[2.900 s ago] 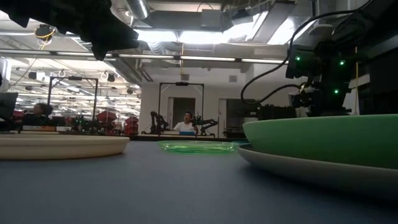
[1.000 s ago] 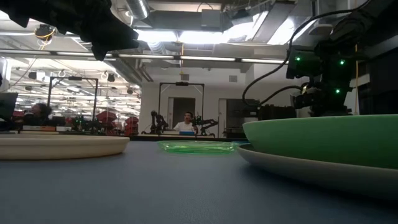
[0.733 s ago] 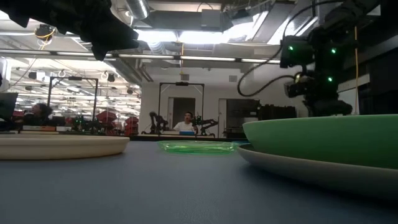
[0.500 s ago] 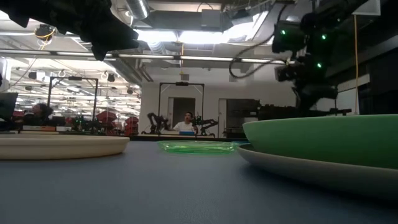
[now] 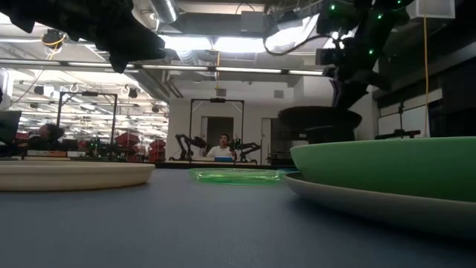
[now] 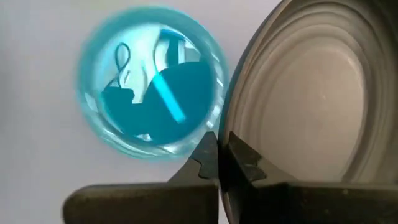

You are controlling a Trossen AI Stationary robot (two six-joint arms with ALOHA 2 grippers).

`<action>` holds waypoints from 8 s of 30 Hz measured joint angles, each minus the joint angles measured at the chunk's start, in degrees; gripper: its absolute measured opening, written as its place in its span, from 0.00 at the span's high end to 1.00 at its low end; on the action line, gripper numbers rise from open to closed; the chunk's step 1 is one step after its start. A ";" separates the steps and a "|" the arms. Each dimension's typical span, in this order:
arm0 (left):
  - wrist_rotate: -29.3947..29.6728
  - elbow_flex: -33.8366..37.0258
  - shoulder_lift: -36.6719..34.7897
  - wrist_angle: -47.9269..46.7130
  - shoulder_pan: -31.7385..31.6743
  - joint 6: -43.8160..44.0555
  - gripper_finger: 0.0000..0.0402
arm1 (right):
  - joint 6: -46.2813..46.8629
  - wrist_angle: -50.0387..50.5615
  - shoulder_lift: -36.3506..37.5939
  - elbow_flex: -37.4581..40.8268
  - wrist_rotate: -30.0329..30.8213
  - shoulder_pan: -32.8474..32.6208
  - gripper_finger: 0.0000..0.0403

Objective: Stack plastic plates
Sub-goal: Stack the black plate on top of the green plate, then stack the white plate on top of the black plate

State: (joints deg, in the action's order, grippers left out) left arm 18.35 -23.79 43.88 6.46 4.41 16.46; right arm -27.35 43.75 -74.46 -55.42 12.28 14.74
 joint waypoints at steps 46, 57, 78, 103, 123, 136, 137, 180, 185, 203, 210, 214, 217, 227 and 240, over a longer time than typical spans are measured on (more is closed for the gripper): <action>0.00 0.00 0.00 0.02 0.04 0.08 0.69 | 9.22 -0.34 -0.04 -0.04 -4.36 -62.14 1.00; 0.01 0.00 0.00 0.02 2.24 0.09 0.69 | 9.22 -0.41 -0.89 -0.04 -4.25 -66.16 1.00; 0.00 0.00 0.00 0.01 3.66 -0.08 0.69 | 6.40 -2.74 -13.02 -0.04 -2.42 -66.12 1.00; 0.01 0.00 0.00 -0.02 3.66 -0.10 0.69 | 9.74 -3.20 -14.64 -0.04 -2.87 -66.10 0.86; 0.00 0.00 0.00 -0.04 3.66 -0.12 0.69 | 13.27 -3.16 -14.62 -0.02 -2.90 -66.12 0.81; 0.00 0.00 0.00 -0.04 3.66 -0.04 0.69 | 13.70 -3.24 -13.21 0.00 -2.92 -66.10 0.81; 0.00 0.00 0.00 -0.03 3.65 -0.03 0.69 | 13.70 -3.28 -12.85 0.00 -2.92 -66.10 0.81; 1.83 0.00 1.31 0.30 3.33 4.19 0.69 | 10.80 7.20 7.69 0.00 16.73 -66.10 0.81; 1.70 -0.28 4.34 0.15 2.42 4.51 0.69 | 10.36 7.52 10.21 0.00 19.50 -66.10 0.81; -13.76 -11.12 22.10 -5.25 -3.73 4.45 0.69 | 10.33 7.47 13.99 -0.02 21.82 -66.10 0.81; -19.64 -17.15 28.52 -18.88 -5.46 4.43 0.72 | 10.31 7.49 13.99 -0.02 21.82 -66.08 0.81; -19.80 -19.67 30.95 -23.95 -6.05 2.53 0.75 | 10.29 7.77 13.99 -0.02 21.82 -66.10 0.81; -19.80 -20.55 32.17 -25.57 -6.63 0.63 0.76 | 10.29 8.15 13.99 -0.05 21.82 -66.08 0.81; -19.74 -20.65 33.31 -33.02 -8.89 -8.02 0.77 | 10.29 8.91 13.99 -0.05 21.80 -66.08 0.81; -16.43 -20.63 33.31 -38.70 -9.45 -13.36 0.77 | 10.31 8.91 13.97 -0.06 21.65 -66.10 0.81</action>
State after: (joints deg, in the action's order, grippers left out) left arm 1.92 -44.42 77.19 -32.24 -5.04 3.10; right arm -17.04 52.67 -60.49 -55.48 33.93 -51.35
